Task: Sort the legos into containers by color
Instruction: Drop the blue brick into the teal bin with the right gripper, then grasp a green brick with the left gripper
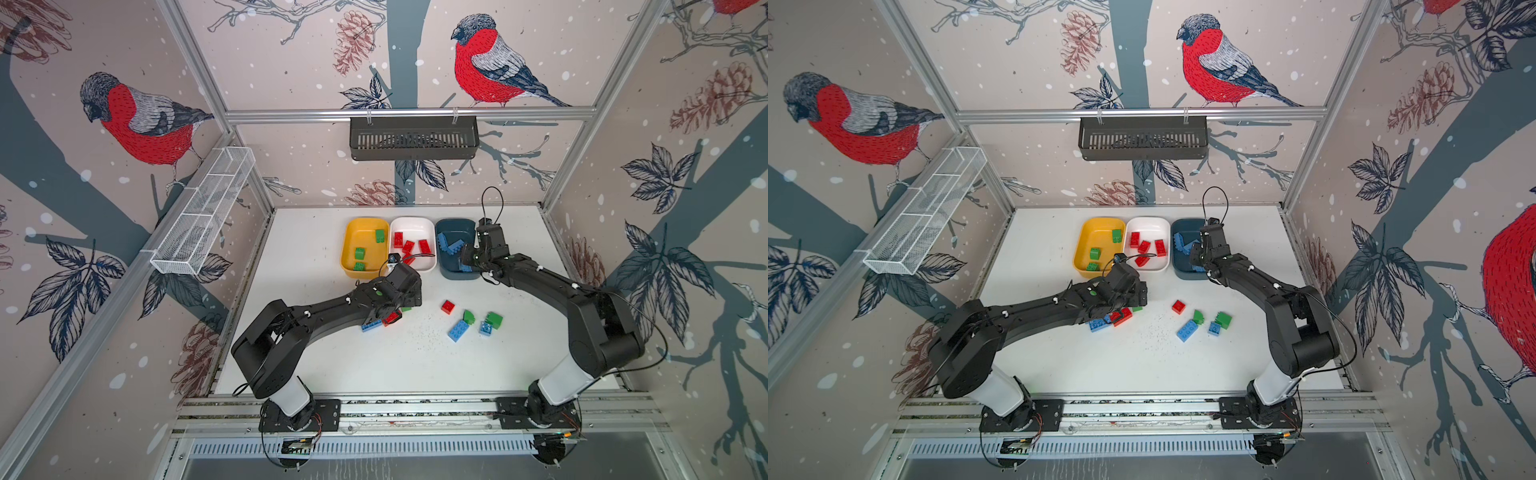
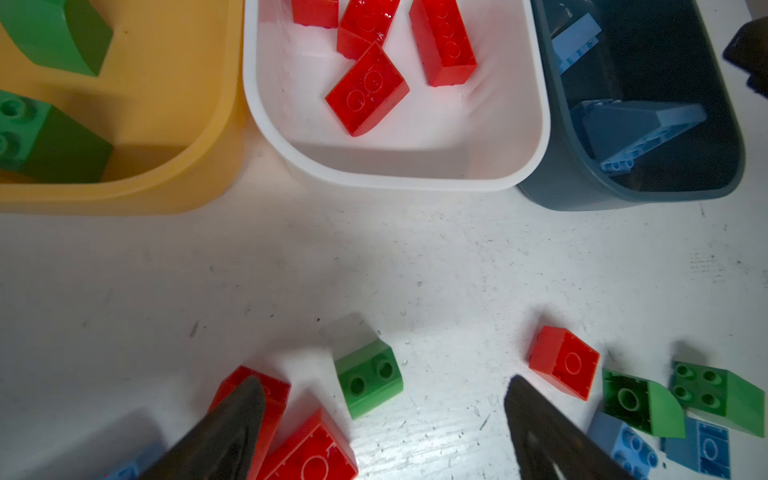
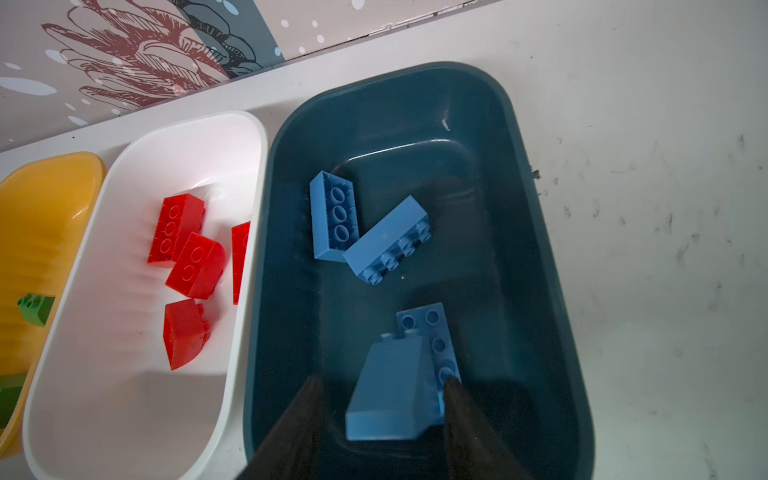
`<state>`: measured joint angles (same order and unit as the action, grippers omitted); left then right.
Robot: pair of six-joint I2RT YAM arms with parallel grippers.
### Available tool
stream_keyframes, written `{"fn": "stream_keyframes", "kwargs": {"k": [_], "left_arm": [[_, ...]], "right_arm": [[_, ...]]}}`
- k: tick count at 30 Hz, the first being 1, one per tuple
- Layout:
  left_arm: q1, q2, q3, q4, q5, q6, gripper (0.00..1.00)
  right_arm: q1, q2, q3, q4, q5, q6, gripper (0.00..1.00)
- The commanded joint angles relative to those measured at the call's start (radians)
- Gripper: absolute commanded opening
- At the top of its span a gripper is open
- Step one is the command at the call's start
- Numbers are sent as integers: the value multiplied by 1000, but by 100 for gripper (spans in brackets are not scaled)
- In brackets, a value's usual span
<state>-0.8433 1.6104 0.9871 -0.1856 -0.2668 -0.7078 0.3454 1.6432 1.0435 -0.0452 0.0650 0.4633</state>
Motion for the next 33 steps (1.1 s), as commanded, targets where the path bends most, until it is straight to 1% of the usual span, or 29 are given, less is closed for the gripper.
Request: {"fn": "stream_keyframes", "kwargs": {"k": [1, 5, 6, 8, 13, 14, 15, 16, 22, 27, 30, 33], "left_arm": [[-18, 7, 5, -45, -67, -26, 91], [-23, 32, 5, -62, -74, -45, 91], [-23, 38, 35, -67, -71, -46, 90], [-30, 54, 50, -85, -75, -49, 88], [-46, 95, 82, -137, -109, -66, 82], [-46, 106, 87, -142, -109, -67, 80], [-47, 115, 91, -143, -109, -68, 79], [-48, 127, 98, -144, -104, -67, 78], [-51, 198, 134, -138, -92, -66, 69], [-52, 251, 168, -139, -93, -60, 57], [-52, 274, 176, -147, -107, -71, 57], [-53, 297, 180, -148, -109, -73, 55]], "right_arm": [[4, 1, 23, -63, 40, -18, 55], [21, -48, 6, -63, 36, -11, 63], [26, -65, -3, -61, 35, -8, 65], [39, -116, -36, -48, 30, 1, 71], [59, -264, -146, -6, 14, 33, 80], [59, -296, -168, -3, 16, 43, 84], [59, -320, -187, 1, 17, 47, 97], [60, -346, -203, -2, 22, 51, 100], [56, -437, -260, -45, 54, 63, 100], [56, -463, -281, -52, 58, 67, 99], [56, -469, -281, -62, 62, 68, 99], [55, -479, -290, -62, 64, 73, 100]]}}
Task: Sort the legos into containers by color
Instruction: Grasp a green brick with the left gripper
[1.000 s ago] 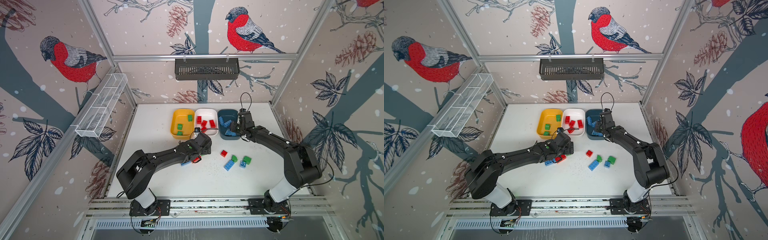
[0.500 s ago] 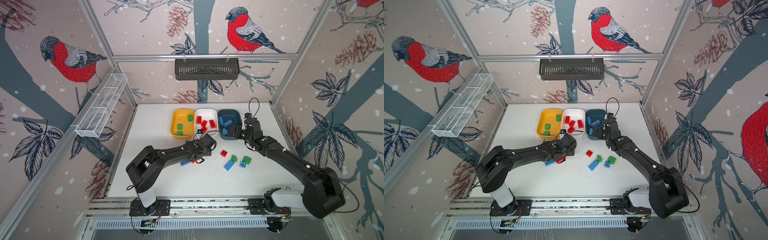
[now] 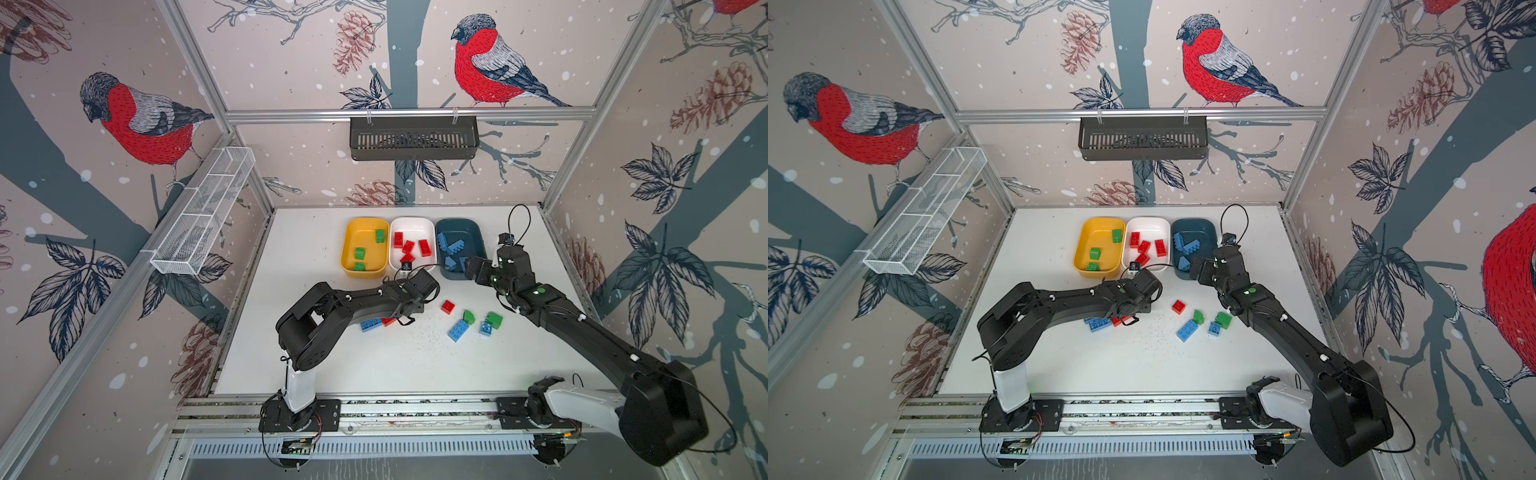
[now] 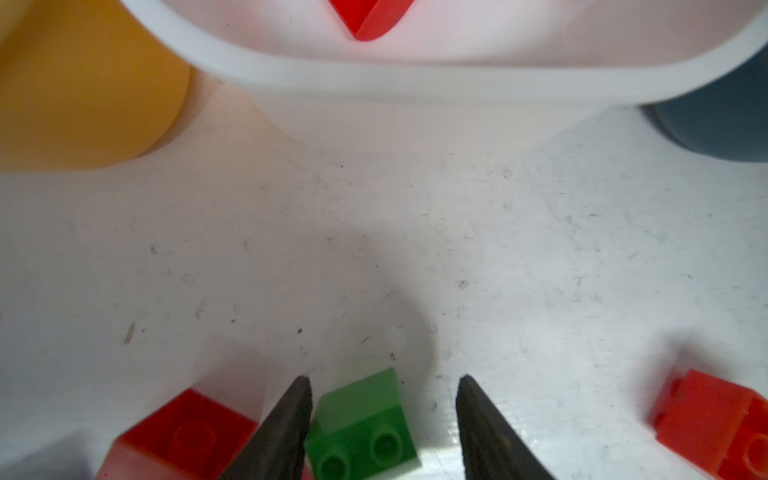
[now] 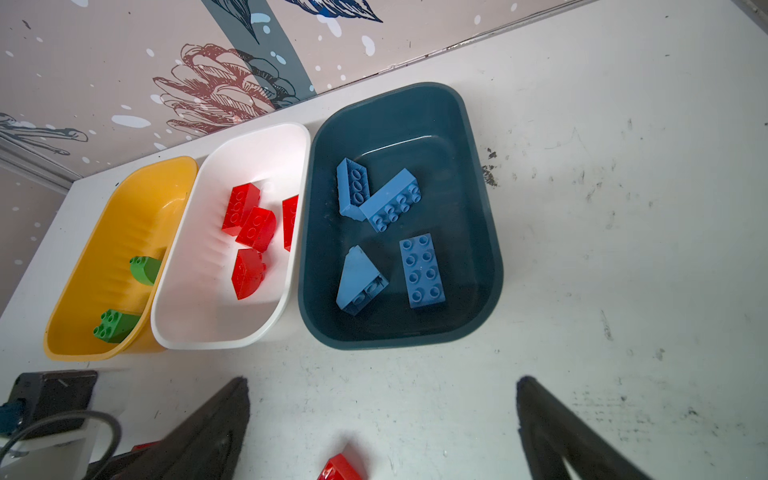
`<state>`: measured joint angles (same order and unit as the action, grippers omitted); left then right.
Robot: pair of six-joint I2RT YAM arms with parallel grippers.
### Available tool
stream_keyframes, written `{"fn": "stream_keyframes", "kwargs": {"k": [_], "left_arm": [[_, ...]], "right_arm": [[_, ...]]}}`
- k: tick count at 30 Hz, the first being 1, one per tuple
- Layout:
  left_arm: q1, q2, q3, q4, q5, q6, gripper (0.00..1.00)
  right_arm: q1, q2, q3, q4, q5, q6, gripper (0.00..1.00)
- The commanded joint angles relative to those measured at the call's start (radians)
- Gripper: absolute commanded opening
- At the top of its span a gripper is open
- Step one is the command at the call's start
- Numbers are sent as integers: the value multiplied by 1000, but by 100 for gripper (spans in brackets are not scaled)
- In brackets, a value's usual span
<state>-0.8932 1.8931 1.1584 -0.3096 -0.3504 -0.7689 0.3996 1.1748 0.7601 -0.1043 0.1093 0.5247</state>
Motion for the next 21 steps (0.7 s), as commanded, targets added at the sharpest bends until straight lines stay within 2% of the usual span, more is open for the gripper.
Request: {"fn": "stream_keyframes", "kwargs": {"k": [1, 7, 12, 15, 21], "left_arm": [[-3, 20, 10, -25, -25, -13, 54], [-1, 22, 2, -4, -17, -8, 38], [-2, -20, -32, 40, -23, -6, 29], [-3, -59, -55, 74, -32, -1, 25], [-2, -133, -57, 81, -123, 8, 25]], "right_arm": [[1, -14, -11, -1, 20, 14, 99], [1, -16, -22, -2, 22, 18, 100], [1, -21, -25, -7, 21, 26, 100], [5, -37, -39, -8, 22, 30, 99], [5, -74, -86, -17, 24, 28, 100]]}}
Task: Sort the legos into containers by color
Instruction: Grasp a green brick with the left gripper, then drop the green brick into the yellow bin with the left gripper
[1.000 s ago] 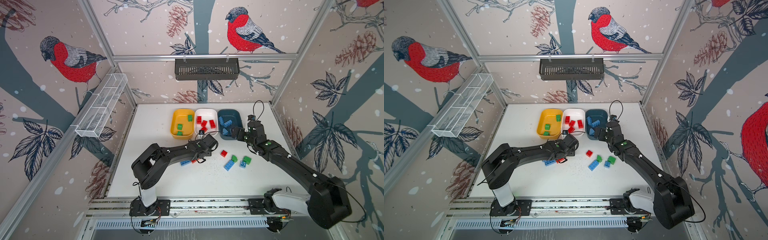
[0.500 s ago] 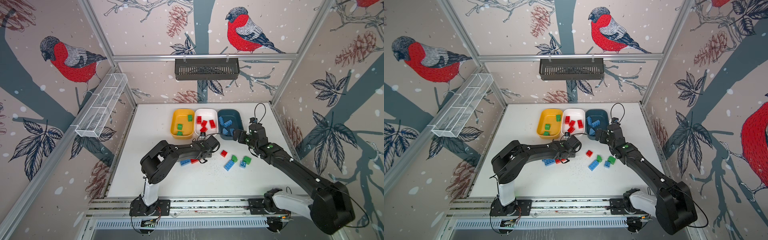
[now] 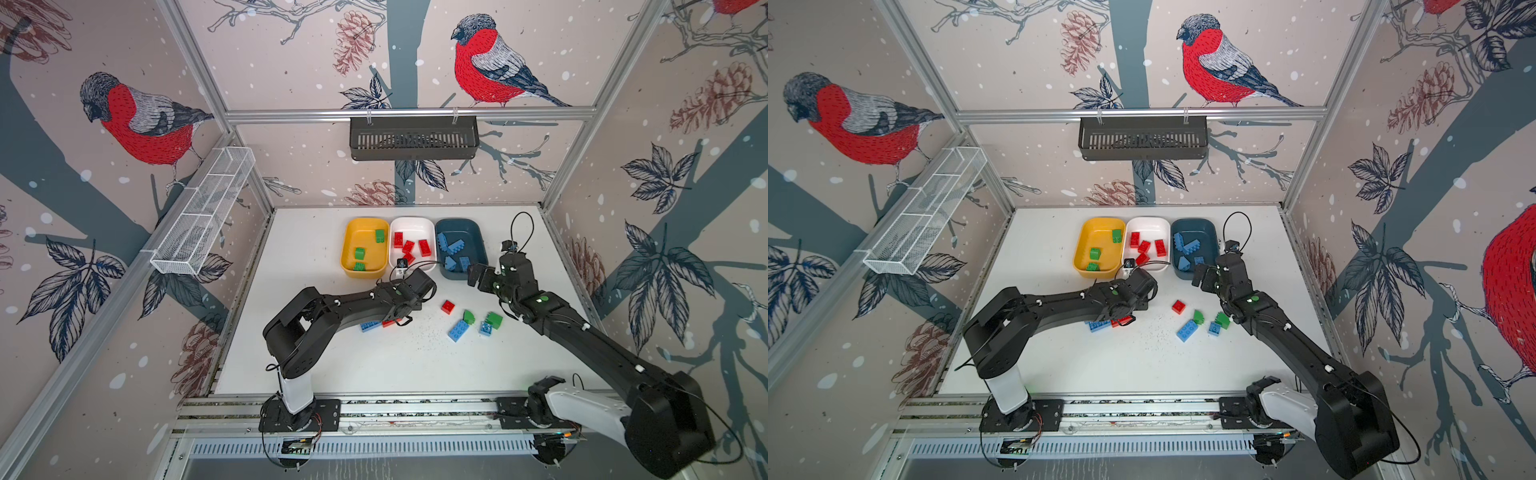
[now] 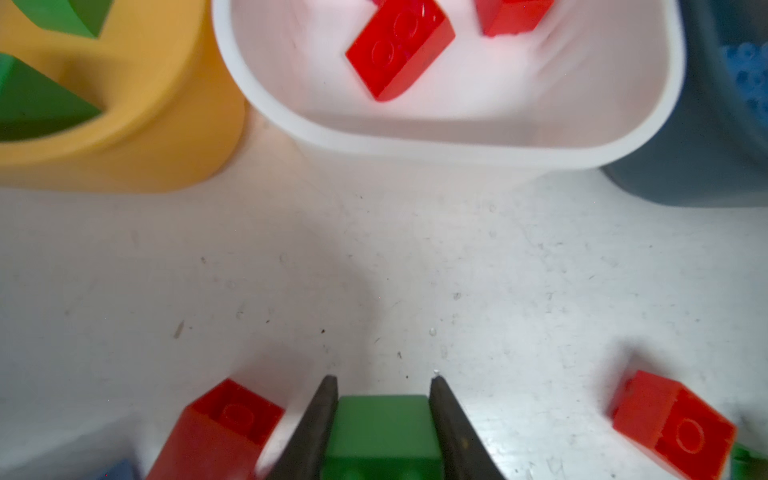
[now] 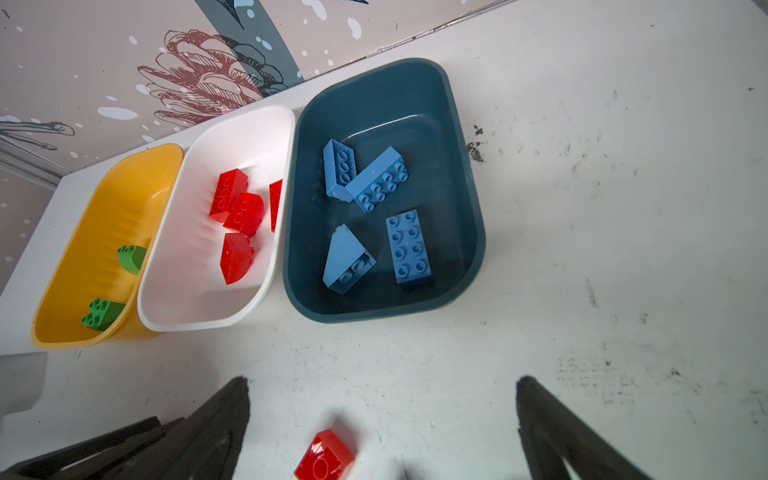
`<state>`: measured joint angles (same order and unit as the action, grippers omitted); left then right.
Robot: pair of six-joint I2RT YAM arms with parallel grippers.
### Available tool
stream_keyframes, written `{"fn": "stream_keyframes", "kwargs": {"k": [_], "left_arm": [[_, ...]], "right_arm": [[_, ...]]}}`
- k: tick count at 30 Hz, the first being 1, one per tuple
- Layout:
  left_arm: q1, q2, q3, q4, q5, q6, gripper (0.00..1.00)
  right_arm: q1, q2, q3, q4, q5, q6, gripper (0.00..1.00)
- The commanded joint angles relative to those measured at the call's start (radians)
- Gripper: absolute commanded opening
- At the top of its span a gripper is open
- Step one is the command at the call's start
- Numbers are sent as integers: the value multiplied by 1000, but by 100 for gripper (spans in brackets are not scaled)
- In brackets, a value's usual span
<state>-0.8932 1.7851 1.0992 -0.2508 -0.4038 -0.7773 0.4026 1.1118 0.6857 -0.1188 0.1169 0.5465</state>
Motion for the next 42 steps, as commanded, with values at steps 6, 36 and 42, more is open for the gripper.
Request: {"fn": "stream_keyframes", "kwargs": {"k": [6, 36, 42], "left_arm": [[19, -67, 22, 22, -142, 54, 25], [497, 229, 292, 226, 103, 134, 41], [498, 199, 286, 282, 233, 170, 86]], "right_arm": [[1, -18, -23, -7, 12, 8, 99], [43, -69, -80, -137, -95, 36, 99], [84, -29, -109, -175, -110, 42, 93]]}}
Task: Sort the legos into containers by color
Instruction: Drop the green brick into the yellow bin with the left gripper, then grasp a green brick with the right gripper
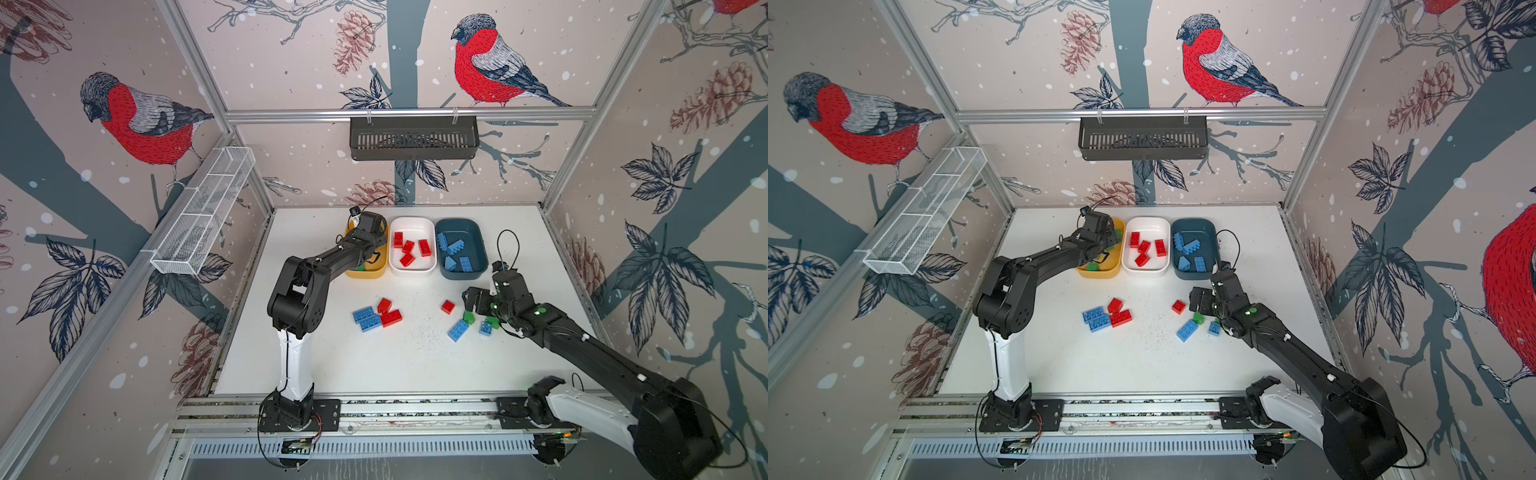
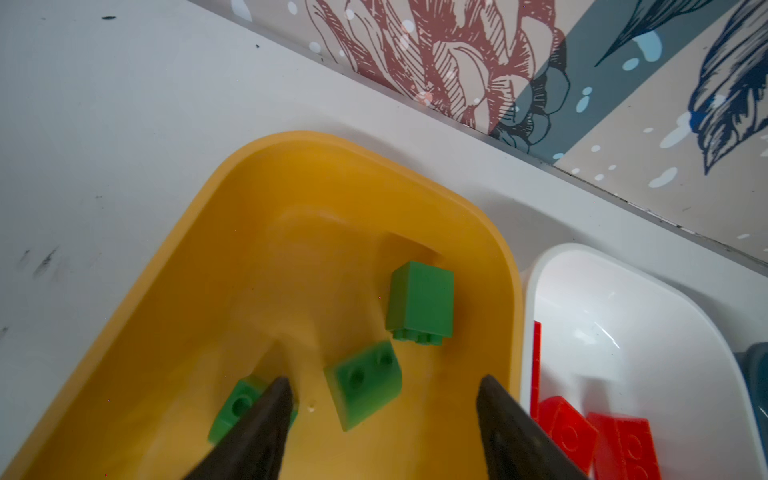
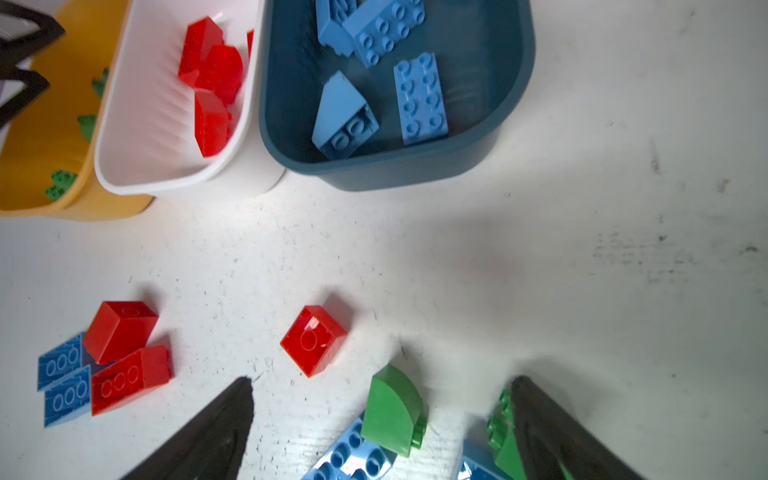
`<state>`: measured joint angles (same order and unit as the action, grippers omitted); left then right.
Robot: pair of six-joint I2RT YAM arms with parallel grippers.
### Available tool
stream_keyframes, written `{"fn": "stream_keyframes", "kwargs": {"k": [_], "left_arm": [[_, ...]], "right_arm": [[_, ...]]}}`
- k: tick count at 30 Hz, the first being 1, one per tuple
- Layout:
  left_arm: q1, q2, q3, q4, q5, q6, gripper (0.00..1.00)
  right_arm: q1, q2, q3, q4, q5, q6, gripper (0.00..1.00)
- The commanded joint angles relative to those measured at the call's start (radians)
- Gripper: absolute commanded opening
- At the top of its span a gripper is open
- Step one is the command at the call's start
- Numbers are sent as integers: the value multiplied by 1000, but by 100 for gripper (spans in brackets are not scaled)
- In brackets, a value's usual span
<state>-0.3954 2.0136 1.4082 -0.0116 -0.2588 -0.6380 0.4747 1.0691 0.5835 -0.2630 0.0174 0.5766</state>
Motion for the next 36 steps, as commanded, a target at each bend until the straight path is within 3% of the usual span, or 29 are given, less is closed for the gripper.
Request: {"fn": "stream_keyframes", "kwargs": {"k": [1, 2, 7, 13, 20, 29, 36], "left_arm": [[0, -51, -46, 73, 105, 31, 90], [0, -70, -72, 92, 108, 23, 96], [0, -152, -150, 120, 136, 23, 97], [0, -247, -251, 130, 200, 31, 97], [0, -331, -333, 111, 192, 29, 97], [0, -386, -387, 96, 178, 30, 97], [0, -441, -442, 94, 147, 19, 97]], "right_arm": [[19, 24, -9, -38, -8, 14, 90], [28, 36, -11, -44, -8, 13, 87], [72, 105, -9, -46, 43, 23, 68], [98, 200, 25, -34, 79, 35, 59], [116, 266, 26, -33, 100, 40, 48], [133, 335, 25, 1, 105, 45, 41], [172, 317, 47, 8, 139, 36, 34]]}}
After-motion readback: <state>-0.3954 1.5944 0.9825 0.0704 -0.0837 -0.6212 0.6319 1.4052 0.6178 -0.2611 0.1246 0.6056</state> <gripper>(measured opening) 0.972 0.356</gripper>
